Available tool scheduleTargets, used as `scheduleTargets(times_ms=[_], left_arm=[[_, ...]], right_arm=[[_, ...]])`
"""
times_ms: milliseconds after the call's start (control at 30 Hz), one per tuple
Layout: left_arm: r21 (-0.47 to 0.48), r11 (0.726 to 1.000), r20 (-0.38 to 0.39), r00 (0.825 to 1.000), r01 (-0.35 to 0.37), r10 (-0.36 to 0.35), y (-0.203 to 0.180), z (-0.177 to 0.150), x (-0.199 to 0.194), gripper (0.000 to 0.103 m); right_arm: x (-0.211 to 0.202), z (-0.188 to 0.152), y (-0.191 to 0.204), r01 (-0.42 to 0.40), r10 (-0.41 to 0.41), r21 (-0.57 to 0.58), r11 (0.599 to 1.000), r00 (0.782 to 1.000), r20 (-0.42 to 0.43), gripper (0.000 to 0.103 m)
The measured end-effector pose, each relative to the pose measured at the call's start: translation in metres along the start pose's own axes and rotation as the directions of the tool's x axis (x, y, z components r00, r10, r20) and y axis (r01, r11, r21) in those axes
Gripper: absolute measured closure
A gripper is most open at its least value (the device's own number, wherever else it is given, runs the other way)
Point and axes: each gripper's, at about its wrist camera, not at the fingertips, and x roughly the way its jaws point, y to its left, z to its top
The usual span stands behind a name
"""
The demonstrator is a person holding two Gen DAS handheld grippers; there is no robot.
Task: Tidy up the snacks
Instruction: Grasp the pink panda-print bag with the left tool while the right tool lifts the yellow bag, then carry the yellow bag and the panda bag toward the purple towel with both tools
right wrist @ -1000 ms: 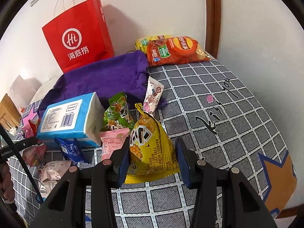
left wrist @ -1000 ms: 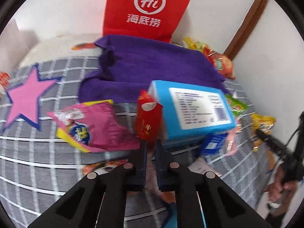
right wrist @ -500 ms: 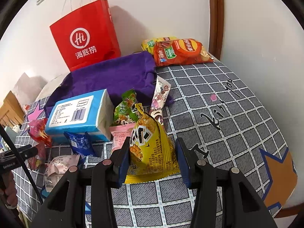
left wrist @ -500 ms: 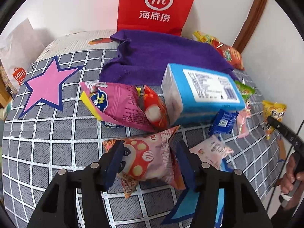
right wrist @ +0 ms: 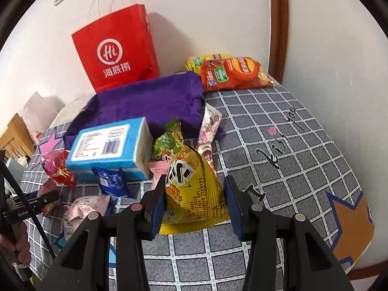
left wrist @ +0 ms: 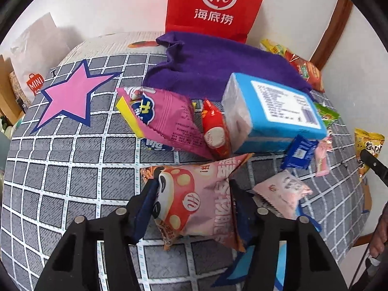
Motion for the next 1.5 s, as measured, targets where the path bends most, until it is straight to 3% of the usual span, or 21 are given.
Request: scheduleTargets(times_ms=[333,767,1500], left_arm=[[-0.03,0.999,0.085,0.996,0.025,-0.023,-0.016,-0.005,-0.043,0.049],[-0.02,0.998,0.211,0.976,0.055,-0.049,-0.039,0.021,-0.087,0.049],[-0.02,1.0,0.242,0.97,0.013,-0.007,-0.041,0.045,-0.081,0.049]], right_arm=[[-0.022,0.015,0.016,-0.027,0.029,-0.058,0.998,0.999,0.037,0.058],[-0.044,0.045,0.04,-0.031,0.04,-0.099,0.995,0.995,0.094,0.058],[-0.034,0.078,0.058,-0.04,0.051,-0.093,0.995,0.993,0.11,0.058]])
